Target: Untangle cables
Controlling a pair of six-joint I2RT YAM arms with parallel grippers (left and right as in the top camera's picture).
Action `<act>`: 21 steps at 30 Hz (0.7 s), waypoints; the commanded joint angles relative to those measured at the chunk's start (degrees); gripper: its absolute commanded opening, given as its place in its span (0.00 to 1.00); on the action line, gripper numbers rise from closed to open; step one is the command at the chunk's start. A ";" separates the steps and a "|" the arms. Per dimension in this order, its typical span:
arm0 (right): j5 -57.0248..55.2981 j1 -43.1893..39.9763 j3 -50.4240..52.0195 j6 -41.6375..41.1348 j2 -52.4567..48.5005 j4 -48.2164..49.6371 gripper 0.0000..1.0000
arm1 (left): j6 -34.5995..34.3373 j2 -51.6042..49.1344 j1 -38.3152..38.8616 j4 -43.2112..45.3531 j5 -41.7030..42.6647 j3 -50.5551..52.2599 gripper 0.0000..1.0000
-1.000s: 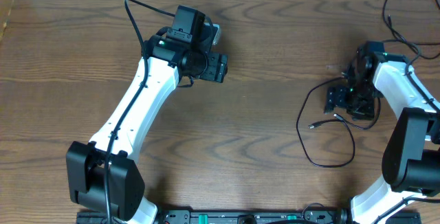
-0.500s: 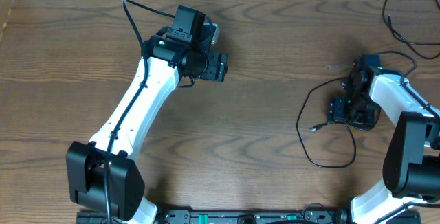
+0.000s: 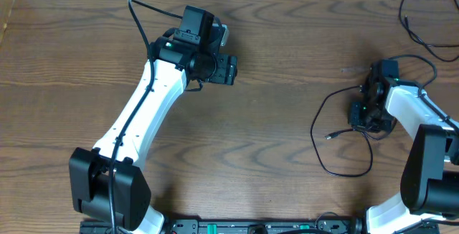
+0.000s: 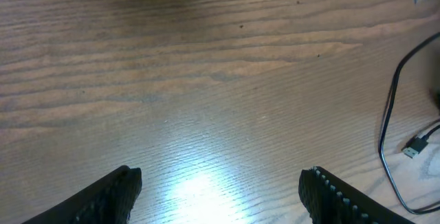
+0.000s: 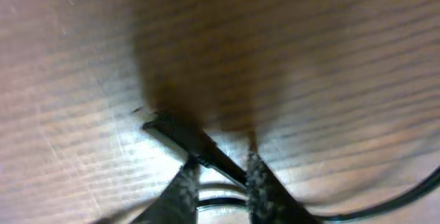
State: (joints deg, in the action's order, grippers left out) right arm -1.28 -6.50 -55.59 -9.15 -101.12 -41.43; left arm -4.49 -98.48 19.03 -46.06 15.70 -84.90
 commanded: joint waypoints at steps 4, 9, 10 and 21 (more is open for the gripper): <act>4.66 0.61 2.71 -7.82 -3.41 4.42 0.08 | -0.33 -0.28 -0.20 0.02 -0.76 -0.59 0.78; 11.06 0.61 2.67 -15.37 -3.41 5.73 0.01 | -0.33 -0.28 -0.20 0.02 -0.76 -0.57 0.78; 12.20 0.61 2.67 -16.39 -3.41 6.27 0.01 | -0.33 -0.28 -0.20 0.04 -0.76 -0.57 0.78; 18.43 0.61 -9.51 -5.53 -1.33 -3.15 0.01 | -0.33 -0.28 -0.20 0.04 -0.79 -0.57 0.79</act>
State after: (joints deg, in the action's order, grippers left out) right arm 13.28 -6.39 -59.57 -20.40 -103.15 -41.74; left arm -4.49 -98.48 19.00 -46.04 15.68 -84.90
